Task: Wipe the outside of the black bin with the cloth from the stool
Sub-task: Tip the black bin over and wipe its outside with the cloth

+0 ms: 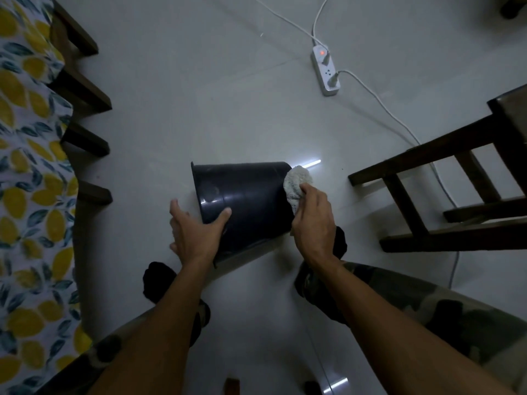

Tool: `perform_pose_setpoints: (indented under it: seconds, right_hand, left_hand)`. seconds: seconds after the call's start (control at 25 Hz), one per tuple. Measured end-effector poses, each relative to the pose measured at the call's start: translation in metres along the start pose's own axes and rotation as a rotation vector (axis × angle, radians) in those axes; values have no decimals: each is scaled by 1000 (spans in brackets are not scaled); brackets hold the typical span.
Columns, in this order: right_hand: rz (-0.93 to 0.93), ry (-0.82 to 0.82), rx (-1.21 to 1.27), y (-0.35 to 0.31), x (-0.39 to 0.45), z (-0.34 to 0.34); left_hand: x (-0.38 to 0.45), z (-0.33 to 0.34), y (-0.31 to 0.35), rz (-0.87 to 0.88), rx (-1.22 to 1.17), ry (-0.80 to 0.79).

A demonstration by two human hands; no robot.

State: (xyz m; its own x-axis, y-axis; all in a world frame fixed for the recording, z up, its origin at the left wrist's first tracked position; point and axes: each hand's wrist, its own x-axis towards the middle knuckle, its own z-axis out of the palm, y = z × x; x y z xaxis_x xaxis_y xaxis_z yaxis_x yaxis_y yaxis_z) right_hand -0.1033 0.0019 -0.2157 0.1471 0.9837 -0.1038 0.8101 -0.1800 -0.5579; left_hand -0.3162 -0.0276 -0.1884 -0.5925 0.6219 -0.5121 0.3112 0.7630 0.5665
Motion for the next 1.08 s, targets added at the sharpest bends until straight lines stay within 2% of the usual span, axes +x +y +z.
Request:
perform_pose_setpoints:
  seconds: [0.12, 0.24, 0.68, 0.76, 0.88, 0.96, 1.08]
  right_hand:
    - [-1, 9, -16, -3, 1, 5]
    - [-30, 16, -22, -4, 2, 7]
    - [-114, 92, 13, -4, -5, -1]
    - [-257, 14, -67, -3, -12, 3]
    - [-583, -253, -251, 5, -32, 24]
    - [-572, -333, -323, 6, -40, 42]
    - [-397, -416, -309, -11, -17, 64]
  left_hand:
    - [16, -5, 20, 218, 107, 82]
    - [22, -5, 28, 340, 252, 48]
    - [0, 5, -3, 312, 357, -70]
    - [-1, 8, -9, 278, 460, -173]
    - [-12, 17, -21, 227, 603, -350]
    - [-23, 22, -31, 261, 595, -338]
    - [-33, 24, -36, 275, 625, -311]
